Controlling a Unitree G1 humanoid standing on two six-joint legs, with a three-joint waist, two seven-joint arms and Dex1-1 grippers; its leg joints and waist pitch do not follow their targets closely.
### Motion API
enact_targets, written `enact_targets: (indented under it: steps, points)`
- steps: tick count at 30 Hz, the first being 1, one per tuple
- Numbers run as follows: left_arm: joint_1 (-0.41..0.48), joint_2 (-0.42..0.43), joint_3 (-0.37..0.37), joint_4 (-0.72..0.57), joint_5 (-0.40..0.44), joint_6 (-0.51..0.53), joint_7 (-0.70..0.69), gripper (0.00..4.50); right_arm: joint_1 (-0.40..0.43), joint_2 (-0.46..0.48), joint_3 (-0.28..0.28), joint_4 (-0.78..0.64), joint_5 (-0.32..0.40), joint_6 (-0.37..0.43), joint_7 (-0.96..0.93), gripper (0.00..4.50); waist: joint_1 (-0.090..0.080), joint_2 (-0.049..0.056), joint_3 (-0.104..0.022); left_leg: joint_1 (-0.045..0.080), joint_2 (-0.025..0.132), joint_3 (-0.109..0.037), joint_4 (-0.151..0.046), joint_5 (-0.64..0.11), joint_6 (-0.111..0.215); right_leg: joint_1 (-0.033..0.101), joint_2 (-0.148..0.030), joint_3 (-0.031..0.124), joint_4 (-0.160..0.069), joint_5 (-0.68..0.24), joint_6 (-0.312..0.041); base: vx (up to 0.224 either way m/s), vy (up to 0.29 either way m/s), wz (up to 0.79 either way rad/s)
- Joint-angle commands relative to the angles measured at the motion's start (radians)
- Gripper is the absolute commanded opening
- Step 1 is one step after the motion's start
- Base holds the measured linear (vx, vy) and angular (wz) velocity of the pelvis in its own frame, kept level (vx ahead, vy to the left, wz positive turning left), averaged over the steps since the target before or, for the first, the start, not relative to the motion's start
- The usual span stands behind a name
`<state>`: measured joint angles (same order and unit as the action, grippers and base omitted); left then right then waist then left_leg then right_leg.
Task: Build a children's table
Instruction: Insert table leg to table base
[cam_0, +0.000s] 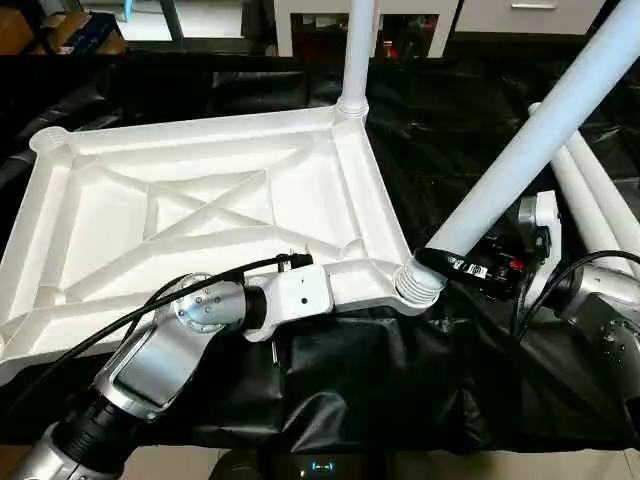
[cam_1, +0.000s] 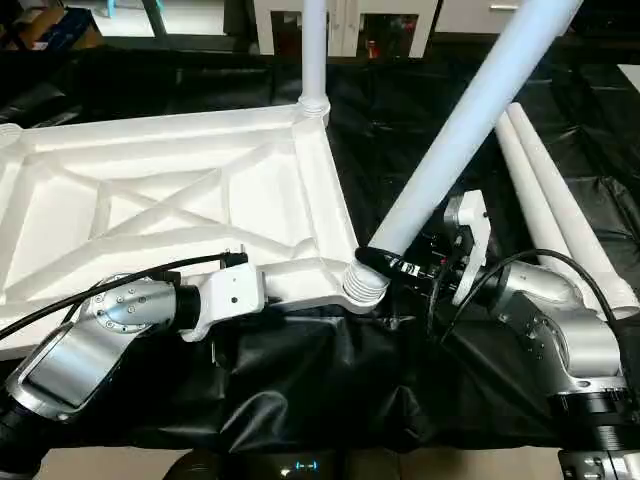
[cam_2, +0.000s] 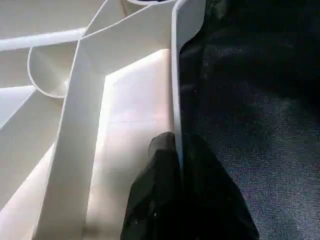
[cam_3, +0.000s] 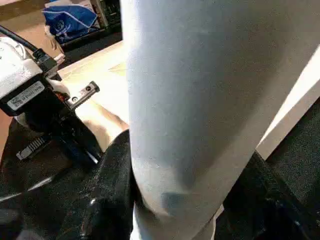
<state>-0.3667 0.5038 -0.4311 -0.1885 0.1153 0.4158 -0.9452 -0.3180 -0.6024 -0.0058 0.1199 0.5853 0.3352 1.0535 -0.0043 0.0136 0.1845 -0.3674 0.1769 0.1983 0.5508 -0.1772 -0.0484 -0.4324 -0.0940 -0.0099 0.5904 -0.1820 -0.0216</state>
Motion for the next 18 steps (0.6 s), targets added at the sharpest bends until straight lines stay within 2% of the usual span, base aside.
enact_targets:
  steps: [1,5,8,10,14,17,18]
  points:
    - [0.041,0.005,-0.034,0.022,-0.013,-0.007,-0.018,0.00,0.050,-0.029,0.015,0.137,-0.162,0.032,-0.125,1.85,0.006,-0.019,-0.048,0.001,0.036,-0.016,-0.057,-0.170,0.118,0.047,-0.034,0.023,-0.080,-0.262,-0.197,0.000,0.000,0.00]
    - [0.037,0.004,-0.035,0.026,-0.012,-0.011,-0.016,0.00,0.049,-0.021,0.007,0.144,-0.157,-0.006,-0.128,1.85,0.007,-0.019,-0.046,0.002,0.039,-0.019,-0.062,-0.216,0.098,0.044,-0.038,0.024,-0.088,-0.351,-0.176,0.000,0.000,0.00]
    - [0.038,0.003,-0.033,0.026,-0.011,-0.012,-0.014,0.00,0.058,-0.021,0.001,0.148,-0.161,-0.043,-0.121,1.85,0.006,-0.019,-0.048,0.003,0.041,-0.019,-0.063,-0.213,0.096,0.043,-0.037,0.024,-0.087,-0.320,-0.180,0.000,0.000,0.00]
    - [0.038,0.003,-0.032,0.026,-0.010,-0.012,-0.012,0.00,0.085,-0.019,-0.005,0.141,-0.171,-0.119,-0.097,1.85,0.006,-0.020,-0.048,0.003,0.042,-0.018,-0.063,-0.204,0.104,0.043,-0.036,0.024,-0.085,-0.285,-0.186,0.000,0.000,0.00]
    - [0.038,0.003,-0.030,0.026,-0.011,-0.012,-0.011,0.00,0.115,-0.011,-0.009,0.121,-0.179,-0.171,-0.094,1.85,0.007,-0.019,-0.046,0.003,0.042,-0.017,-0.065,-0.201,0.112,0.044,-0.037,0.023,-0.085,-0.274,-0.188,0.000,0.000,0.00]
    - [0.038,0.002,-0.031,0.028,-0.011,-0.013,-0.010,0.00,0.146,0.005,-0.008,0.096,-0.183,-0.217,-0.093,1.85,0.008,-0.019,-0.041,0.004,0.044,-0.018,-0.070,-0.234,0.105,0.040,-0.039,0.024,-0.093,-0.332,-0.171,0.000,0.000,0.00]
    - [0.038,0.002,-0.031,0.028,-0.011,-0.013,-0.010,0.00,0.146,0.005,-0.008,0.096,-0.183,-0.217,-0.093,1.85,0.007,-0.020,-0.037,0.002,0.044,-0.020,-0.075,-0.259,0.095,0.040,-0.040,0.023,-0.097,-0.382,-0.157,0.000,0.000,0.00]
